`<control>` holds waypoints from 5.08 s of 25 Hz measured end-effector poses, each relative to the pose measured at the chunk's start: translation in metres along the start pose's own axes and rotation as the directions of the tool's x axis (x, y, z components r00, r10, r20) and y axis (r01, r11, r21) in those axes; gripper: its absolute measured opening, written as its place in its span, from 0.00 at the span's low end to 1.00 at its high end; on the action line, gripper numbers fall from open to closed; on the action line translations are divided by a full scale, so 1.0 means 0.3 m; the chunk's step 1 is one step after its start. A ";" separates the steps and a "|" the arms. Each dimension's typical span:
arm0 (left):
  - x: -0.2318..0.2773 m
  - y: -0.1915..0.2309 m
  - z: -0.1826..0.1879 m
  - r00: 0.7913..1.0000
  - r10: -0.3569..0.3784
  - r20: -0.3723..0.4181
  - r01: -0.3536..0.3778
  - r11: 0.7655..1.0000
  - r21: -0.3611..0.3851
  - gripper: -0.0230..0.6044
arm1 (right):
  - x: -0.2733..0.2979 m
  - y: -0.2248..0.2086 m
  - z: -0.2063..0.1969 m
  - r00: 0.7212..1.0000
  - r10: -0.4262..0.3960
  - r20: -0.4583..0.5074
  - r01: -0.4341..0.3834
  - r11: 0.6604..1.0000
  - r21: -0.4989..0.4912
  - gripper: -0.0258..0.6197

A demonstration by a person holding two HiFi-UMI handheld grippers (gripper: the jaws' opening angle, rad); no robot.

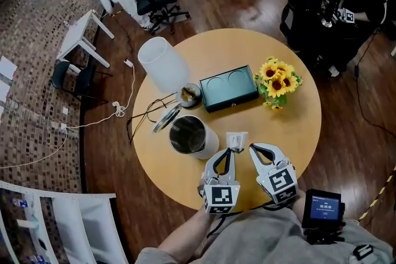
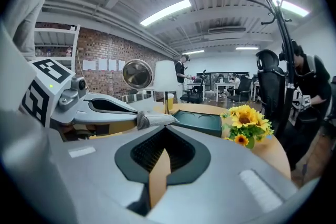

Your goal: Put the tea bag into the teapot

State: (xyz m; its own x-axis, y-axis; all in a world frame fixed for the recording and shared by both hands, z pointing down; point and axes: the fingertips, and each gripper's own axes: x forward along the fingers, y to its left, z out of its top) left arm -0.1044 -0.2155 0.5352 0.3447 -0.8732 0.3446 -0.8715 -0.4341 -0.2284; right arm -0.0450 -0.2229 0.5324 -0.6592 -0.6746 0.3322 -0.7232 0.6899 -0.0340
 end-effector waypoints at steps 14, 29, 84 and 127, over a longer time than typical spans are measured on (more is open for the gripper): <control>-0.084 0.068 0.118 0.994 0.095 0.057 -0.096 0.995 0.011 0.05 | -0.032 0.030 0.153 0.996 0.040 0.085 -0.036 0.998 -0.052 0.05; -0.201 0.304 0.093 0.943 0.332 0.006 -0.331 0.943 -0.025 0.05 | 0.099 0.144 0.255 0.967 0.227 0.119 -0.217 0.972 -0.092 0.05; 0.040 0.423 -0.176 0.793 -0.160 -0.587 0.476 0.765 0.434 0.13 | 0.104 0.140 0.215 0.980 -0.121 0.159 0.111 0.991 0.072 0.05; -0.344 0.128 0.172 0.971 0.157 0.179 -0.113 0.965 -0.235 0.04 | -0.114 0.187 0.200 0.963 0.226 0.146 -0.220 0.974 -0.056 0.05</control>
State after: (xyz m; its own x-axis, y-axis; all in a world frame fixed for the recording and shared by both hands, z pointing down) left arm -0.1555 -0.1534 0.4440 0.2602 -0.9560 0.1354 -0.9622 -0.2684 -0.0458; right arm -0.0755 -0.1769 0.4626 -0.8284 -0.5321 0.1748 -0.5476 0.8351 -0.0531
